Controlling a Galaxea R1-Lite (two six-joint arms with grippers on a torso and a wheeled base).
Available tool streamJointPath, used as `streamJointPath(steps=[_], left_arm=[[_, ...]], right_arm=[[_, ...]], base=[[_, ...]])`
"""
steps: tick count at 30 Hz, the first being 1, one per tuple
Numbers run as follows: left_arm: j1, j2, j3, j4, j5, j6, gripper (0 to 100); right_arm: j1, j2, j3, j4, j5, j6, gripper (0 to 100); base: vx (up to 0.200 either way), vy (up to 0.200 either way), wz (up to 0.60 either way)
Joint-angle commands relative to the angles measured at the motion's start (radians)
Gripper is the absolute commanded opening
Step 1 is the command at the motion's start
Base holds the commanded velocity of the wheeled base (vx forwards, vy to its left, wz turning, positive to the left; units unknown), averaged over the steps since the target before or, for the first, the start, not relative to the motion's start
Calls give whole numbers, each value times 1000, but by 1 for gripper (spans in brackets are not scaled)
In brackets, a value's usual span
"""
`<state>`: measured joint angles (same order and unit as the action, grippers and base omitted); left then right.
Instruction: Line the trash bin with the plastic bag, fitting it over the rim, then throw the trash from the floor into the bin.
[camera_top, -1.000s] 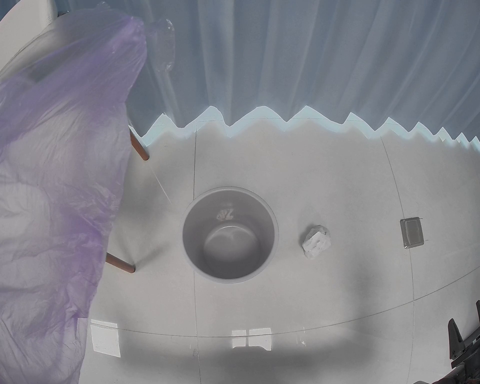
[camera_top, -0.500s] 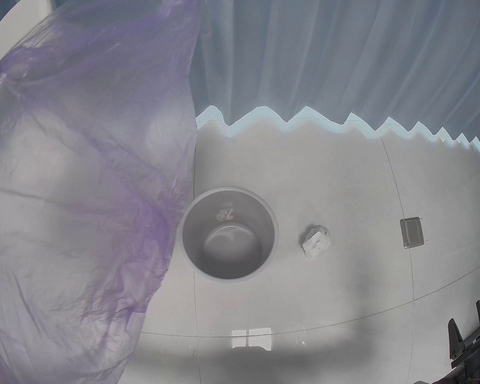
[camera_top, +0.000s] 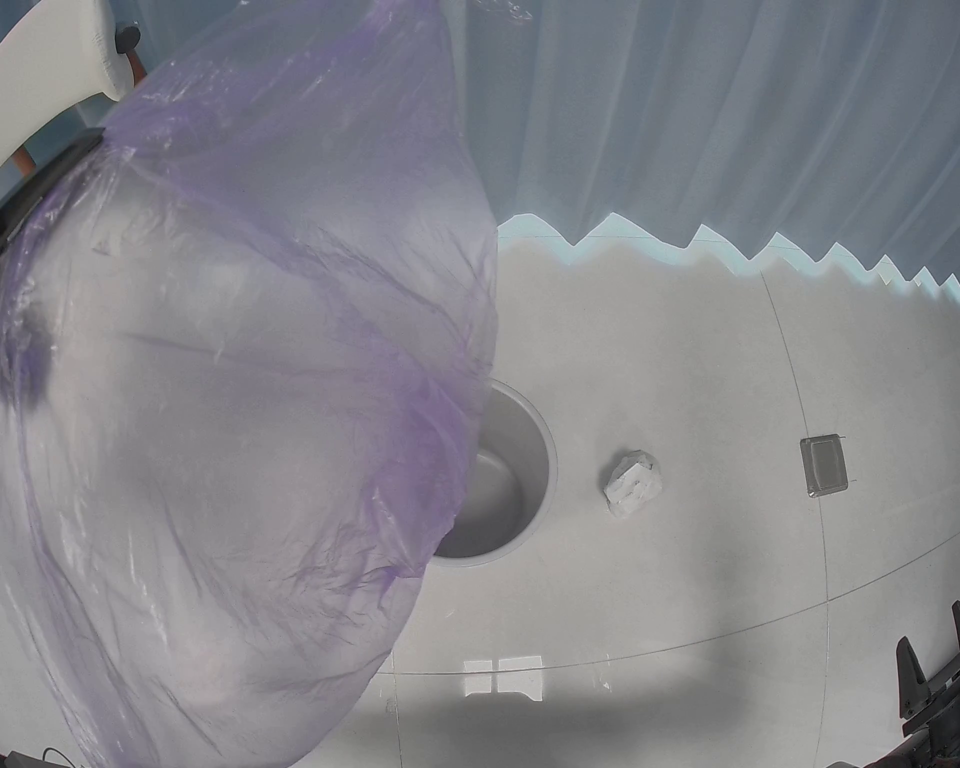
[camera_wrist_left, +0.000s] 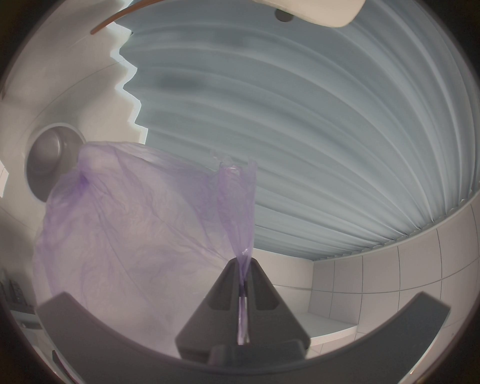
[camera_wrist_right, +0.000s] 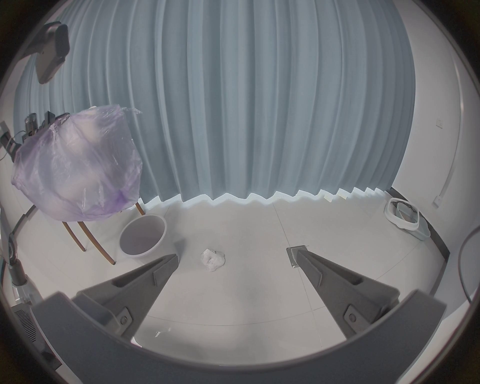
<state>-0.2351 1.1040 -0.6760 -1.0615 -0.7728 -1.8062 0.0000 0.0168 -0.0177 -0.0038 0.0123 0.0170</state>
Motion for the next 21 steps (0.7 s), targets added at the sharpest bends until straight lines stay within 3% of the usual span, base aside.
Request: streamJointPath(steps=[1, 10, 21], left_arm=[[14, 53, -1, -2, 0, 2, 0], [63, 145, -1, -87, 0, 4, 0], [62, 217, 12, -129, 1, 2, 0]], right_arm=[[0, -17, 18, -1, 0, 1, 100], [2, -17, 18, -1, 0, 1, 100], [0, -17, 18, -1, 0, 1, 100]], base=[[0, 0, 0], [0, 0, 0], [0, 0, 0]])
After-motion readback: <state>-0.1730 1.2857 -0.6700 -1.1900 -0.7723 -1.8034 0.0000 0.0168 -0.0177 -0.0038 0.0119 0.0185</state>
